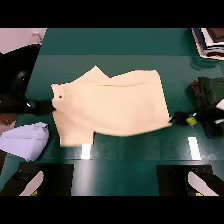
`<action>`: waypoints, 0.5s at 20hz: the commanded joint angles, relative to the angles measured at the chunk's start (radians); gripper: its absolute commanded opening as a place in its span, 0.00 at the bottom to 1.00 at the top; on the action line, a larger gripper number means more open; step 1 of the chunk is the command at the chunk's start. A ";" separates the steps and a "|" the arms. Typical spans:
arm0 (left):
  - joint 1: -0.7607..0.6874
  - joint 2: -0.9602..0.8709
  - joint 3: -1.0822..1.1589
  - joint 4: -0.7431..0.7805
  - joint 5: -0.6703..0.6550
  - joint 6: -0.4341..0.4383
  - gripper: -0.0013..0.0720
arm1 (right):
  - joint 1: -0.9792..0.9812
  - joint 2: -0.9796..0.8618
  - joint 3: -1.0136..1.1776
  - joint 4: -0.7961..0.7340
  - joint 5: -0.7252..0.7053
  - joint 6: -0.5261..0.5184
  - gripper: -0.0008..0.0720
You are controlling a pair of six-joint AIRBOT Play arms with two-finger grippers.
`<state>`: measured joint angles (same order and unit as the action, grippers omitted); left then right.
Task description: Fold the shirts.
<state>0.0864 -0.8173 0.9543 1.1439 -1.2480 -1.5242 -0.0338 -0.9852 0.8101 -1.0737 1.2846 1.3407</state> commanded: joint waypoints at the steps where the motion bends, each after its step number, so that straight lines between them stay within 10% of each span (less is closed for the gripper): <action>1: 0.000 0.001 0.335 0.000 -0.064 0.013 0.05 | -0.057 0.123 0.290 0.000 -0.007 0.000 0.04; 10: 0.000 0.001 1.217 0.000 -0.058 -0.053 0.05 | -0.333 0.261 0.968 -0.003 0.008 0.000 0.03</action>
<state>0.0856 -0.8150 1.9507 1.1351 -1.3201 -1.5352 -0.2852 -0.7605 1.6131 -1.0672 1.2823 1.3403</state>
